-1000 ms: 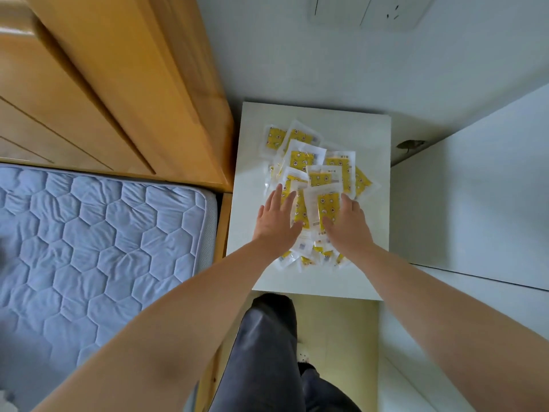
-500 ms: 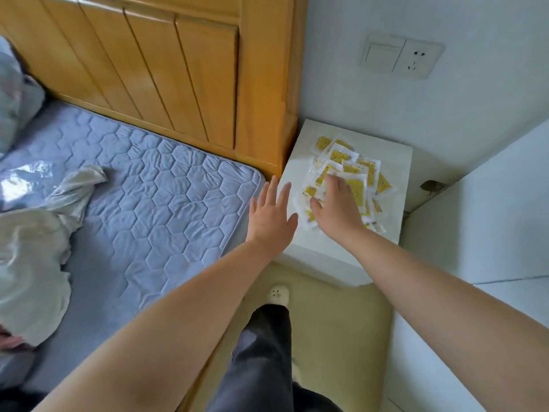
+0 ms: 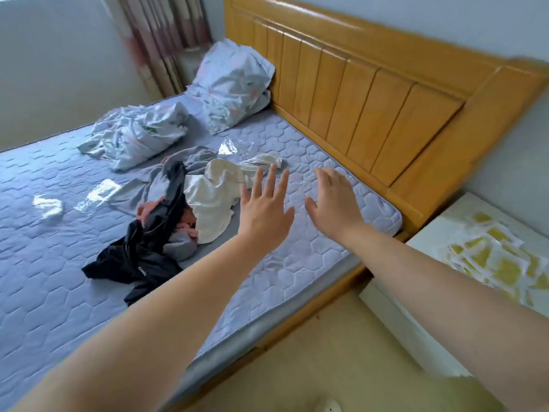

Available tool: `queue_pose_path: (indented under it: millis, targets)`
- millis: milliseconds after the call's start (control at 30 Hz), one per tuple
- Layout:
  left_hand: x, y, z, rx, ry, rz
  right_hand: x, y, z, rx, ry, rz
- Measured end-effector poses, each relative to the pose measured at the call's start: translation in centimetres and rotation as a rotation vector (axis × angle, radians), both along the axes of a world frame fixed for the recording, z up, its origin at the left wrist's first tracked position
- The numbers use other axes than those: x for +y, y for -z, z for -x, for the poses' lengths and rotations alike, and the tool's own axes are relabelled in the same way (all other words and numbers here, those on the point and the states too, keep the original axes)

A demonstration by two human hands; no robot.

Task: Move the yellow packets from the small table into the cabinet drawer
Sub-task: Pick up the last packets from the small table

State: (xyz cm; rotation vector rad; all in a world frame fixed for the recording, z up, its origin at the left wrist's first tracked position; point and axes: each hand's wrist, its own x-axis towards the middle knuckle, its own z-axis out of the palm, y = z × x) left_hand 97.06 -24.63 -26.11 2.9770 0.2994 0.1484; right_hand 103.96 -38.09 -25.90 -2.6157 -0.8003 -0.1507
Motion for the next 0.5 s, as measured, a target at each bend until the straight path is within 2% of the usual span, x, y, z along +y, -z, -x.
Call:
queue_pose_path:
  millis: [167, 400, 500]
  targets:
    - [15.0, -4.6, 10.0, -0.124, -0.208, -0.070, 16.2, -4.6, 7.3, -0.155, -0.205, 0.028]
    - [33.7, -10.4, 26.8, -0.167, -0.447, -0.266, 36.7, -9.6, 19.8, -0.401, -0.407, 0.003]
    - [39.2, -12.2, 31.7, -0.165, -0.517, -0.322, 43.5, -11.6, 24.5, -0.401, -0.475, 0.005]
